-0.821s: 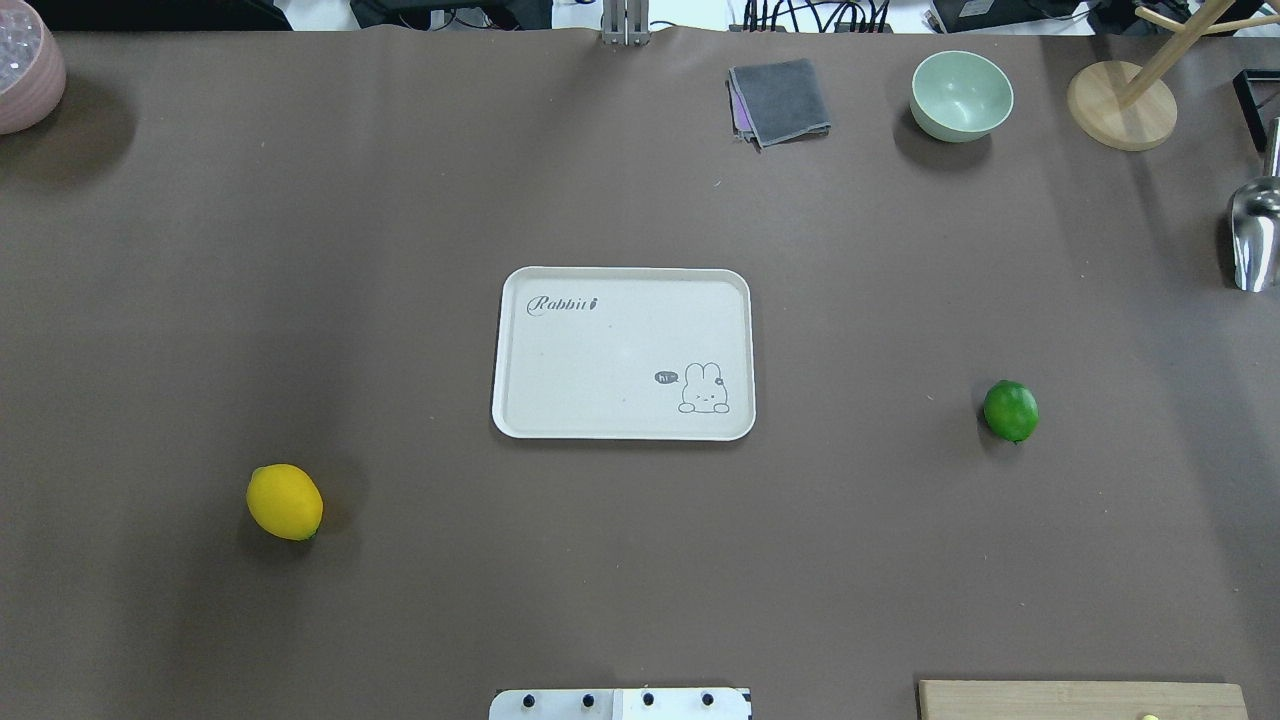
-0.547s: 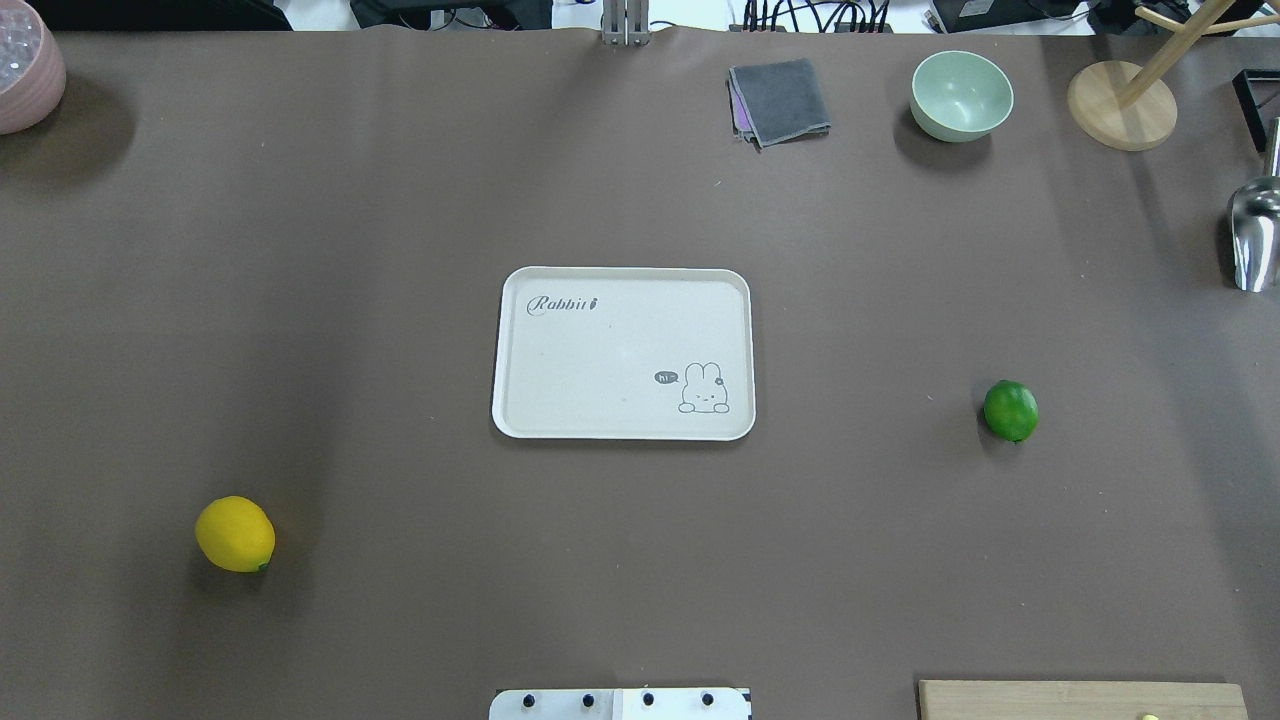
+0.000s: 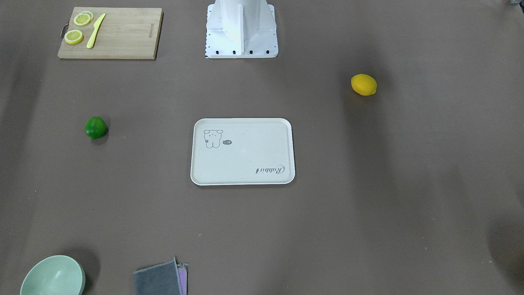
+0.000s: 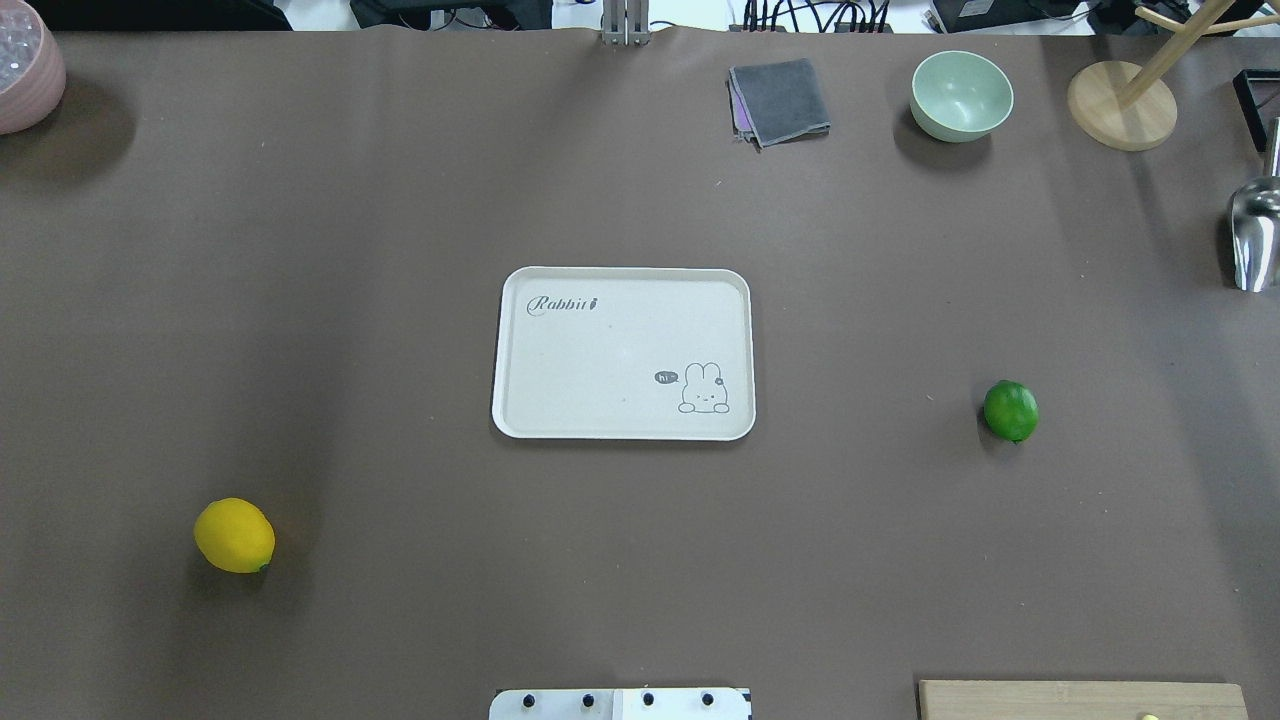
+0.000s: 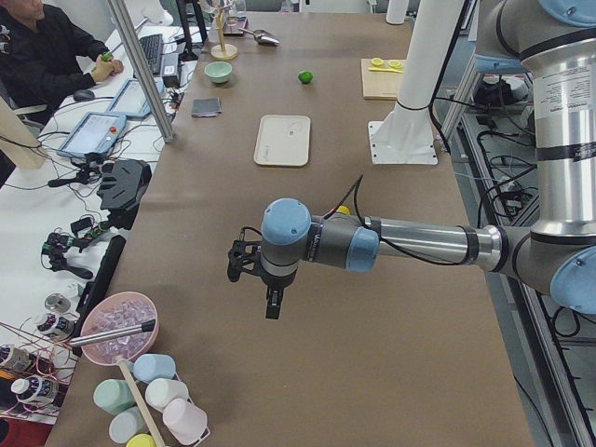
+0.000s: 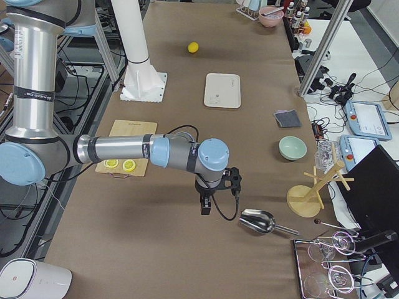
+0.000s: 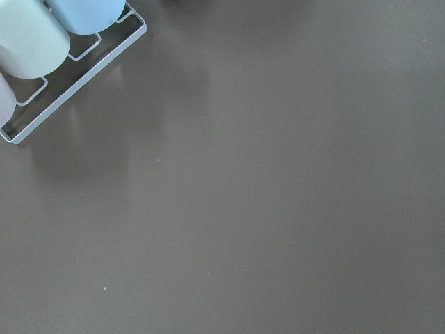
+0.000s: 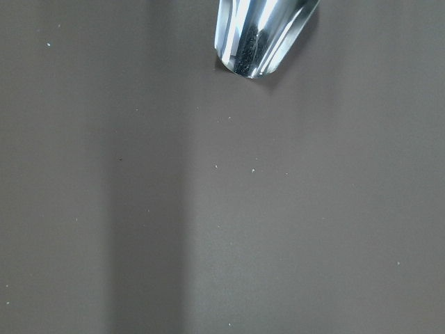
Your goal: Place all lemons on tray
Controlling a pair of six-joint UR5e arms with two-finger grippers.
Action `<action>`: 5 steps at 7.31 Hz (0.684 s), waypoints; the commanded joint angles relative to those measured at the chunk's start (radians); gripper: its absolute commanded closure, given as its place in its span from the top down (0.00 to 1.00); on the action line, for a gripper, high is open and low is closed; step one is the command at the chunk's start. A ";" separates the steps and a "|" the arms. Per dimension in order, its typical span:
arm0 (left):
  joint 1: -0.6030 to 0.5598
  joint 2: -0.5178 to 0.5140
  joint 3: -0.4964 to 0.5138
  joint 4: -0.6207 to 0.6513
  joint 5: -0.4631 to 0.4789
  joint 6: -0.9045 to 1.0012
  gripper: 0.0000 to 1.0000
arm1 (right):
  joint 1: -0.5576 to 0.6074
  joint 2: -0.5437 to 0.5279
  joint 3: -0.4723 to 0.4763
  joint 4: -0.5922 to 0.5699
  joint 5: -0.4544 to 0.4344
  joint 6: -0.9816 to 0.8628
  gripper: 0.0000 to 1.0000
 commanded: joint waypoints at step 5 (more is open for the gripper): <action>0.010 -0.050 -0.020 -0.014 -0.005 0.000 0.98 | 0.000 0.039 0.000 -0.002 -0.001 -0.006 1.00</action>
